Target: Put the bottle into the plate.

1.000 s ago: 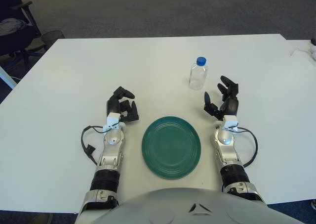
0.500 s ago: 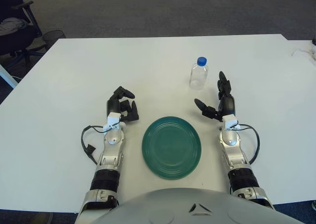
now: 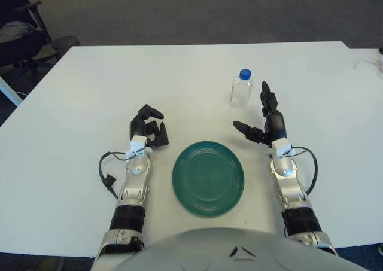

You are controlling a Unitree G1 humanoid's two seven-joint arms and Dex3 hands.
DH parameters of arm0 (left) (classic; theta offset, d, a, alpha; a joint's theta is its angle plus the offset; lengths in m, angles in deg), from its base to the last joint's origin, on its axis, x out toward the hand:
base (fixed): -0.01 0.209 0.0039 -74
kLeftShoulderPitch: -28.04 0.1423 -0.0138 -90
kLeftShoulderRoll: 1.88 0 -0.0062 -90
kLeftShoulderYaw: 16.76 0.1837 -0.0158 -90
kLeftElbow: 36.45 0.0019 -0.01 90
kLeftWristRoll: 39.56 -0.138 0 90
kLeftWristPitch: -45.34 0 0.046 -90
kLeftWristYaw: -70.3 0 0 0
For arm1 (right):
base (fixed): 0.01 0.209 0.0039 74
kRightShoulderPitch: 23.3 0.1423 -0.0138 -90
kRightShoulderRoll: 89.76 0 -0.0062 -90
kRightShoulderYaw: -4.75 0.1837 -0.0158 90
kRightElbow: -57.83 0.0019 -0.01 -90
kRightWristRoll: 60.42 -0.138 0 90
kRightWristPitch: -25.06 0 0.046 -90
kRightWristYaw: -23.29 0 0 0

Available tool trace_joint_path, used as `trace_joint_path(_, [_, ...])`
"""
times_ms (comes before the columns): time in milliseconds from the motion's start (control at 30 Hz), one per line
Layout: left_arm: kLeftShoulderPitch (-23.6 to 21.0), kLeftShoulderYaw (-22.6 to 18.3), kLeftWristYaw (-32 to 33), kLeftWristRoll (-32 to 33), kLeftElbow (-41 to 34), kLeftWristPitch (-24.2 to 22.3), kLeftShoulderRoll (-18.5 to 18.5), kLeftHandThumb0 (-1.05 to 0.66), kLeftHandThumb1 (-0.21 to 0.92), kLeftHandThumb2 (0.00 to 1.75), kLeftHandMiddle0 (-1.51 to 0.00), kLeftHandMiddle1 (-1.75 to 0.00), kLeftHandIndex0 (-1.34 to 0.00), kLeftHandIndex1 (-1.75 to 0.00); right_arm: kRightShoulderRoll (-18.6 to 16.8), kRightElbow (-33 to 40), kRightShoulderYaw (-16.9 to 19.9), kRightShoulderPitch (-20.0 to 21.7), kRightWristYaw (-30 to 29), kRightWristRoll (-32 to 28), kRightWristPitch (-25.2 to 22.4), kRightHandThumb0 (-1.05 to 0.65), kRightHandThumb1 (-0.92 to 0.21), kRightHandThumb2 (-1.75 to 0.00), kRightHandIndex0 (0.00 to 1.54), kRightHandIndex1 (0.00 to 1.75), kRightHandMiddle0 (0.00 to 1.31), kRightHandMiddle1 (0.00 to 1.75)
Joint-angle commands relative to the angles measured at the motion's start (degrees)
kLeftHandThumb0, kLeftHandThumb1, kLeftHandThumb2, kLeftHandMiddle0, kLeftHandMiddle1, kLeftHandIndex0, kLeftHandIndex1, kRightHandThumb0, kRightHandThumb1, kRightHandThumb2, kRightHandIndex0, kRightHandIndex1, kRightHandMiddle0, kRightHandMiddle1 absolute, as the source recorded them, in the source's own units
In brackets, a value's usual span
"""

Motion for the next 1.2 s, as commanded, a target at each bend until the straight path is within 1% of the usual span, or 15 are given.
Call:
trace_joint_path(0, [1.2,-0.1,0.0,-0.5,1.6,-2.1,0.6,-0.57,0.09,1.60,-1.32,-1.75,-0.80,-1.75,-1.8,1.4,-0.1,1.4,-1.8,1.4,-4.5,-1.03,-0.72,-0.21,0.00,0.00,0.00,0.00])
trace_joint_path(67, [1.1,-0.1,0.0,-0.5,1.7,-1.9,0.6,-0.57,0.09,1.60,-1.32,-1.75,-0.80,-1.75,-1.8,-3.0,0.5,6.1,-2.6,0.8,-5.2,-1.03,-0.72,-0.21,0.00,0.00,0.00,0.00])
trace_joint_path(133, [1.1,-0.1,0.0,-0.5,1.8,-1.8,0.7,-0.57,0.09,1.60,-1.32,-1.75,-0.80,-1.75,-1.5,-6.9,1.1,9.1,-3.2,0.3,-4.9,-1.03,-0.72,-0.21,0.00,0.00,0.00,0.00])
trace_joint_path(233, [1.0,-0.1,-0.2,-0.4,2.0,-1.7,0.8,-0.57,0.09,1.60,-1.32,-1.75,-0.80,-1.75,-1.2,-10.2,1.5,11.3,-3.7,0.0,-4.1,-1.02,-0.72,-0.21,0.00,0.00,0.00,0.00])
trace_joint_path(600, [1.6,0.1,0.0,-0.4,1.5,-1.5,0.6,-0.57,0.08,1.60,-1.32,-1.75,-0.81,-1.75,-0.9,-11.8,1.5,11.7,-4.2,-0.1,-2.5,-1.02,-0.72,-0.20,0.00,0.00,0.00,0.00])
trace_joint_path(1167, [2.3,0.2,-0.2,-0.1,0.8,-1.3,0.3,-0.57,0.08,1.60,-1.32,-1.75,-0.81,-1.75,-0.8,-10.8,1.5,11.0,-4.0,-0.2,-2.5,-1.02,-0.73,-0.19,0.00,0.00,0.00,0.00])
